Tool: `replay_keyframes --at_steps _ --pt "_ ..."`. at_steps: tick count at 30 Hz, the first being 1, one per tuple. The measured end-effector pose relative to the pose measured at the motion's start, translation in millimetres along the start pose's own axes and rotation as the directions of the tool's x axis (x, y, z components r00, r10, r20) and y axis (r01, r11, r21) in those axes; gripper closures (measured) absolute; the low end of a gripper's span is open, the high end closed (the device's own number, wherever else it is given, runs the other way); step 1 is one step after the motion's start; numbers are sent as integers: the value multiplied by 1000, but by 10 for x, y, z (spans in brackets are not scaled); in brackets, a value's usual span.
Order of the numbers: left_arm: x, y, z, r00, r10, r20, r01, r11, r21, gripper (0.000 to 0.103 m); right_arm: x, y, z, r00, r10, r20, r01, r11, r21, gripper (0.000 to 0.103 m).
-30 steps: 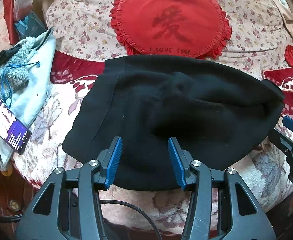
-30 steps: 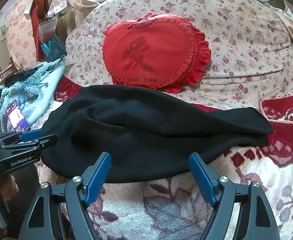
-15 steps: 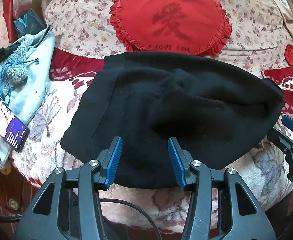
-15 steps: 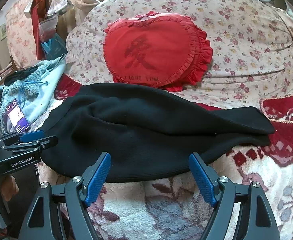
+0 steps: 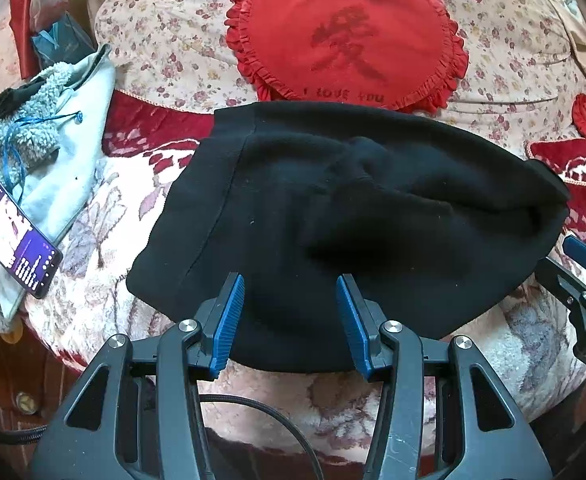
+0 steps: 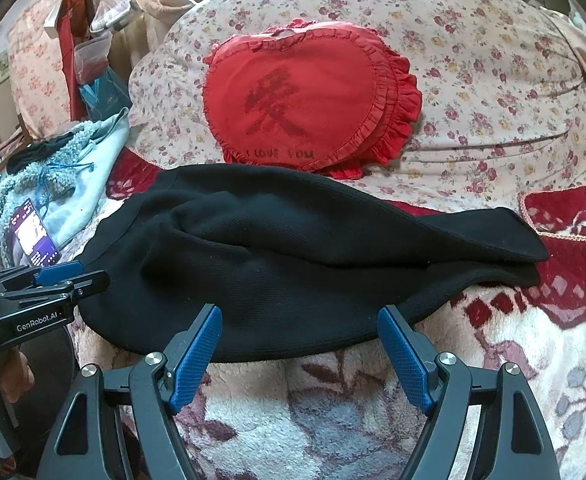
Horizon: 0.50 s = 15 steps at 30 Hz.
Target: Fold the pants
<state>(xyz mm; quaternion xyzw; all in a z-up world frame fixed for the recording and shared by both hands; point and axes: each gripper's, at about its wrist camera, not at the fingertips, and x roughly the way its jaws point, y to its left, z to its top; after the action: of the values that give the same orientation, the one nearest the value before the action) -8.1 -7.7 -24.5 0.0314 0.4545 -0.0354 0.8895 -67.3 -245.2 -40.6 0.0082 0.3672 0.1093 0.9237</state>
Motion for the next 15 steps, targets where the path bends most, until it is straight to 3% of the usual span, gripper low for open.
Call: replay_keyframes --at_steps 8,15 --pt "-61 132 -77 1000 -22 -16 22 999 -30 56 19 -84 -36 1000 -3 -11 3 1000 24 24" --pt "-84 525 -228 998 -60 -38 52 983 -179 56 56 -234 -130 999 9 -39 -6 997 79 24"
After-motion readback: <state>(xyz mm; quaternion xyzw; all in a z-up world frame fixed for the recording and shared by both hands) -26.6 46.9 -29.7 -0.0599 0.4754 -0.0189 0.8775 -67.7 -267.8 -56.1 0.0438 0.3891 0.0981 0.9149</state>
